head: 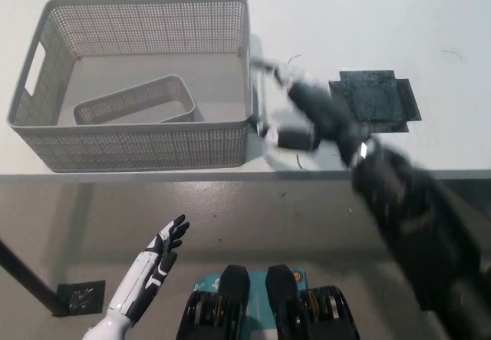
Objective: Use the right hand to pick up a small rectangular container and put it into a bigger container on the left side
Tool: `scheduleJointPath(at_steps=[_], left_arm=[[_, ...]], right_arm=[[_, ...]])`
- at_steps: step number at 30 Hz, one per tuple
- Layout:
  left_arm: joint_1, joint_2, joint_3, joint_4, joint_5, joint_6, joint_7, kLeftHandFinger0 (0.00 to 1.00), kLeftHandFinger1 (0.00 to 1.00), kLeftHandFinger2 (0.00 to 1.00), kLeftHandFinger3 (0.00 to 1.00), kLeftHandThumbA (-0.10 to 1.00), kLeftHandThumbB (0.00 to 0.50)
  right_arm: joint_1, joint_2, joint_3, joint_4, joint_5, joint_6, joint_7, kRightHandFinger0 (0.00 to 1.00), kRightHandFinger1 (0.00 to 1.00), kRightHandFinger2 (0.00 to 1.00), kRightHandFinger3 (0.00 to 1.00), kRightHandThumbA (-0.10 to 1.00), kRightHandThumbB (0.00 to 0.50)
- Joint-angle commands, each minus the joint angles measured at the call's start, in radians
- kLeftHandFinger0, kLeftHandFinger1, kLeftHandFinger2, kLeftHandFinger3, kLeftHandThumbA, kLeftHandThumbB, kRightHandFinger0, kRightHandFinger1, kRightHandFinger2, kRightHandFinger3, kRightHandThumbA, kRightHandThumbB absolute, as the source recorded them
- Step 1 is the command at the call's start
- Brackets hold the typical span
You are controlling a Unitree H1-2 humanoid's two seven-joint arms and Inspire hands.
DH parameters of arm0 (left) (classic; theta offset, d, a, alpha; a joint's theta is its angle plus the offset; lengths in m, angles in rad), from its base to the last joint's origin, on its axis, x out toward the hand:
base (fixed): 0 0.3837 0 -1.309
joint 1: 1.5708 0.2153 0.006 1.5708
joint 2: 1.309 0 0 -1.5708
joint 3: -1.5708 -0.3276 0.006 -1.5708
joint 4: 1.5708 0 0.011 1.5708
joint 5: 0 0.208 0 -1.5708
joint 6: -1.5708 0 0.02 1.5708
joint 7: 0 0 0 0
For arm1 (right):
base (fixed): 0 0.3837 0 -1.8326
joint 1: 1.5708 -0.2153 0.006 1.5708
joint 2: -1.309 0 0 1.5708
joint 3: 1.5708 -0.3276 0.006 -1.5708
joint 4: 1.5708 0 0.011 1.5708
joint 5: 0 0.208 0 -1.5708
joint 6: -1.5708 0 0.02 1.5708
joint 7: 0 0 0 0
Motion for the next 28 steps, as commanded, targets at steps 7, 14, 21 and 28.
scheduleJointPath(at_steps=[7,14,21,28], left_arm=[[-0.010,-0.008,-0.031,0.018,0.008,-0.075,-0.002,1.00,1.00,1.00,1.00,1.00,0.304],[-0.030,-0.007,-0.027,0.023,0.034,-0.075,0.010,1.00,1.00,1.00,1.00,1.00,0.287],[-0.026,-0.009,-0.025,0.023,0.035,-0.075,0.013,1.00,1.00,1.00,1.00,1.00,0.300],[-0.036,-0.006,-0.026,0.015,0.033,-0.075,0.014,1.00,1.00,1.00,1.00,1.00,0.284]], right_arm=[[0.506,0.082,0.225,-0.979,0.026,-0.407,-0.604,1.00,1.00,1.00,1.00,0.70,0.304],[0.534,0.077,0.155,-0.792,-0.205,-0.407,-0.789,1.00,1.00,1.00,1.00,1.00,0.199],[0.594,0.004,0.046,-0.493,-0.024,-0.407,-0.657,1.00,1.00,1.00,1.00,1.00,0.112],[0.570,0.071,-0.105,-0.235,0.381,-0.187,-0.282,1.00,1.00,1.00,1.00,1.00,0.070]])
